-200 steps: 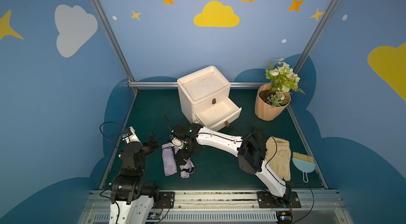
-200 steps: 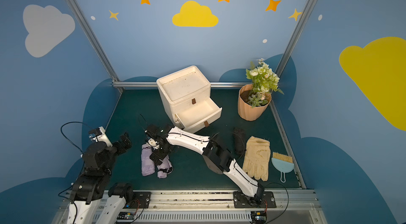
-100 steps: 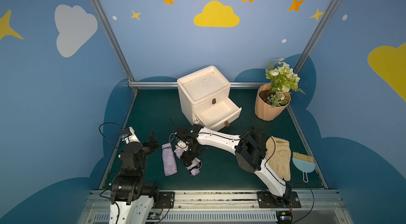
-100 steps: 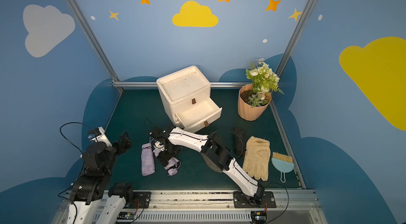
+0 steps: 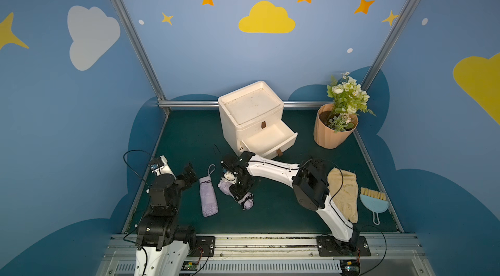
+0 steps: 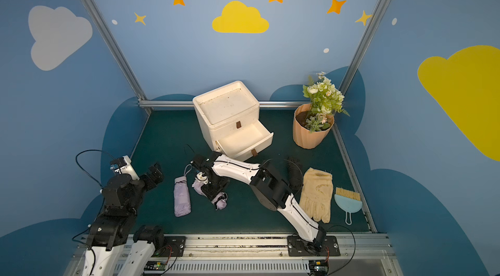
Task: Place the umbrella in the drawer by color
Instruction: Pick up the umbrella from the center of the board.
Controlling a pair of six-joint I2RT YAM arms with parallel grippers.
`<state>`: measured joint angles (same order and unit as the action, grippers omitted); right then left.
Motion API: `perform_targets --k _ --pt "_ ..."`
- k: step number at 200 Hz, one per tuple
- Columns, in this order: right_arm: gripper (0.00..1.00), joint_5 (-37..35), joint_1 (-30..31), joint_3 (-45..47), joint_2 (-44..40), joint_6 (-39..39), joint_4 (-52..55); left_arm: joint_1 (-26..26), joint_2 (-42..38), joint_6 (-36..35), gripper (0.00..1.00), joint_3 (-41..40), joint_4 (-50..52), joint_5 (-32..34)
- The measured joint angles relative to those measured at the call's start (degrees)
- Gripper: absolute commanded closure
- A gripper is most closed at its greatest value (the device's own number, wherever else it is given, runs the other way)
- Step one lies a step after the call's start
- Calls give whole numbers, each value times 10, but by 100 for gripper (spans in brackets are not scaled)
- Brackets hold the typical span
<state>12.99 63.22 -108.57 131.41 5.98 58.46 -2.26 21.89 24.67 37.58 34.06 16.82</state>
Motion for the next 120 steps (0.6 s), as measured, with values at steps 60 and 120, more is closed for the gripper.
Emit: perform_targets --k 60,120 --pt "73 92 -56 179 -171 33 -114 0 31 3 0 12 -53 -131" --pt "74 233 -156 311 -386 82 -306 0 108 62 0 72 -190 -378"
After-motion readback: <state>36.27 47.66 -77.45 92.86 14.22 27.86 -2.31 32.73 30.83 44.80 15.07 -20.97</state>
